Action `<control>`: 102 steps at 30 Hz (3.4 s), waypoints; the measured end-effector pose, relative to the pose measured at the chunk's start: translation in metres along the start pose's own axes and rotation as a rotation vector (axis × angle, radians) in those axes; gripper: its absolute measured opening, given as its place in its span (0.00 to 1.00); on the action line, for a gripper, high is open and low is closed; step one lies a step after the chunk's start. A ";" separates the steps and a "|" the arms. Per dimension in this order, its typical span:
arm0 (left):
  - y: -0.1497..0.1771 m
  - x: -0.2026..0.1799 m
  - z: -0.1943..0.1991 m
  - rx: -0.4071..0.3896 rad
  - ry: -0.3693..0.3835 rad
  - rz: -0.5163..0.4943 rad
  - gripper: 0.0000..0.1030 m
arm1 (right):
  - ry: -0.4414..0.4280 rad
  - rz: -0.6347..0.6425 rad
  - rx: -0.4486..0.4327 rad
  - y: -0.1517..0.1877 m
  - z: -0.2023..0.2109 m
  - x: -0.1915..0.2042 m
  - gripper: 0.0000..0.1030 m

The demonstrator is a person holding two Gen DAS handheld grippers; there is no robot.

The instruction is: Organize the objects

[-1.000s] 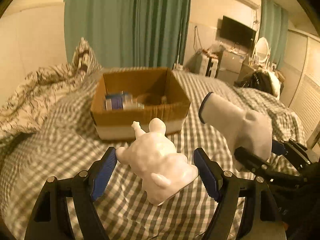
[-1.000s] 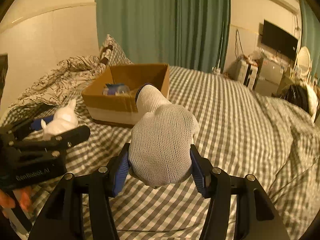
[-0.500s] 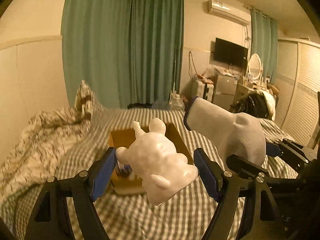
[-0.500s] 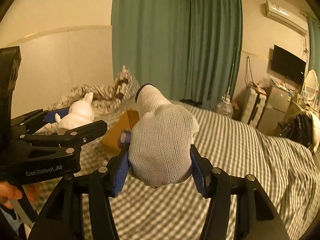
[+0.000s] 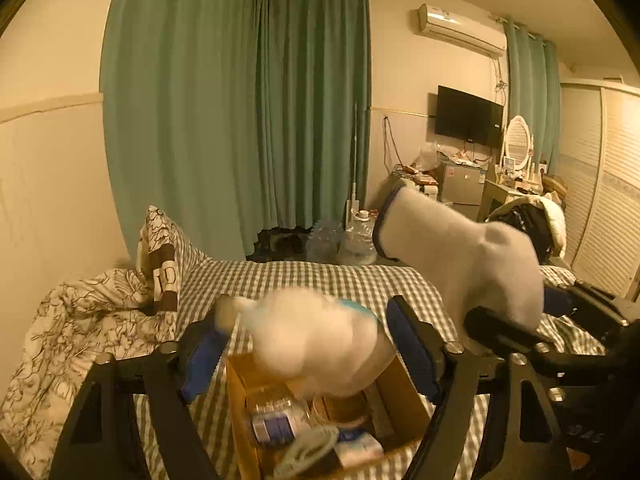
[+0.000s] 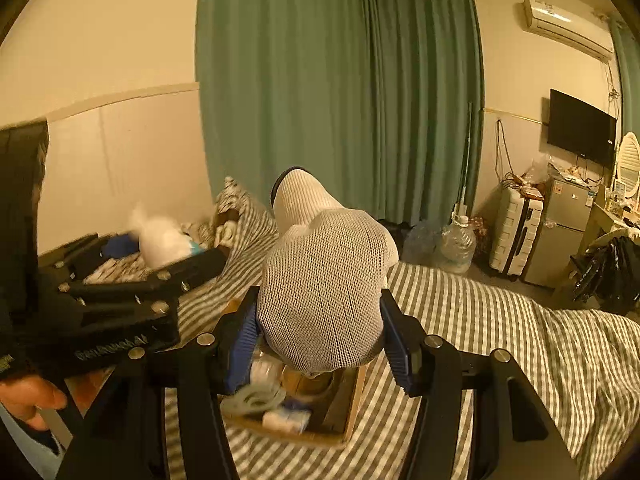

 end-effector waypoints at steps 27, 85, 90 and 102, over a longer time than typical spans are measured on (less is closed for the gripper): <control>0.093 0.073 -0.120 0.277 0.008 0.139 0.85 | -0.005 0.001 0.236 0.075 -0.145 0.018 0.76; 0.105 -0.086 0.112 -0.260 -0.231 0.001 1.00 | 0.214 -0.017 -0.149 0.102 0.082 -0.074 1.00; 0.140 -0.074 0.086 -0.156 -0.238 0.032 1.00 | 0.204 0.012 -0.123 0.110 0.068 -0.061 1.00; 0.146 -0.068 0.089 -0.129 -0.249 0.051 1.00 | 0.198 -0.013 -0.129 0.112 0.078 -0.066 1.00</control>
Point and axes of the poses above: each gripper's, at about its wrist camera, not at the fingertips, and z roughly against the way its jaws point, x to its left, y to its underside, the point moved 3 cm from there along -z, roughly the way its jaws point, and after that the axes turned 13 degrees about y, right-handed, at the moved point
